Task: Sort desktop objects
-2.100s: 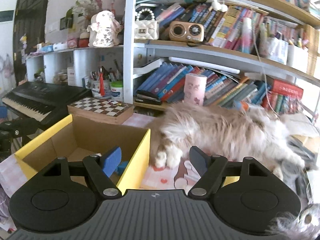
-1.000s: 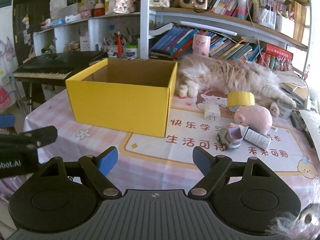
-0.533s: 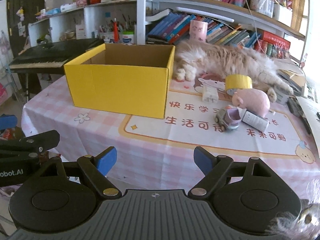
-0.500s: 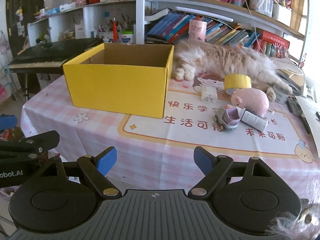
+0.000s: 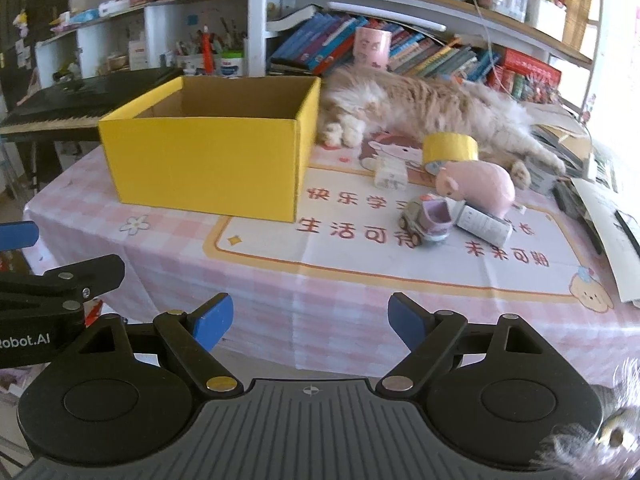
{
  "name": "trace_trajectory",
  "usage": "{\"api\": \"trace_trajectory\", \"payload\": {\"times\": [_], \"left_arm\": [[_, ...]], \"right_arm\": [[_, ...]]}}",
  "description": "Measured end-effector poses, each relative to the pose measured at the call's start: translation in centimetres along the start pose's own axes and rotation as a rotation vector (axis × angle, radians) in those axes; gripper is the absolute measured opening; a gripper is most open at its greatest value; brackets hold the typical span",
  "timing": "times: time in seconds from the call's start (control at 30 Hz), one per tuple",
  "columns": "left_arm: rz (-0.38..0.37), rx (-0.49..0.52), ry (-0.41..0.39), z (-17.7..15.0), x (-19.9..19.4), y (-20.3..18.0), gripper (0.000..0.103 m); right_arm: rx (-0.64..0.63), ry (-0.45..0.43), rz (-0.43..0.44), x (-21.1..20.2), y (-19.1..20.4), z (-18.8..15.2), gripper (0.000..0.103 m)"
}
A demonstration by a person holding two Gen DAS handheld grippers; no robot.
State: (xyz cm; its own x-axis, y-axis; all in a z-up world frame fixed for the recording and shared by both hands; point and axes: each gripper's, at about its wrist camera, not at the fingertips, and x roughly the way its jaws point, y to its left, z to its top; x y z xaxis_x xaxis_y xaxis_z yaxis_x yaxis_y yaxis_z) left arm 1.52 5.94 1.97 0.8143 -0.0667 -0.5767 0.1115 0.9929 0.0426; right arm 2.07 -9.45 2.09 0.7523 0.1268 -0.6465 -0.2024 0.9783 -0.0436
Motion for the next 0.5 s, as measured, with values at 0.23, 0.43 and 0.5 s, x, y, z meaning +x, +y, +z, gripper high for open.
{"api": "trace_trajectory", "payload": {"times": [0.23,0.43,0.5], "left_arm": [[-0.067,0.059,0.004,0.9,1.4,-2.5,0.095],[-0.128,0.139,-0.002,1.6,2.3,-5.2,0.095],[-0.139,0.152,-0.010,1.9,2.6,-5.9,0.095]], "right_arm": [[0.048,0.011,-0.057,0.0,-2.2,-0.4,0.084],[0.120,0.038,-0.114,0.4,-5.1,-0.6,0.084],[0.139,0.041,-0.130,0.6,-6.0,-0.6,0.084]]}}
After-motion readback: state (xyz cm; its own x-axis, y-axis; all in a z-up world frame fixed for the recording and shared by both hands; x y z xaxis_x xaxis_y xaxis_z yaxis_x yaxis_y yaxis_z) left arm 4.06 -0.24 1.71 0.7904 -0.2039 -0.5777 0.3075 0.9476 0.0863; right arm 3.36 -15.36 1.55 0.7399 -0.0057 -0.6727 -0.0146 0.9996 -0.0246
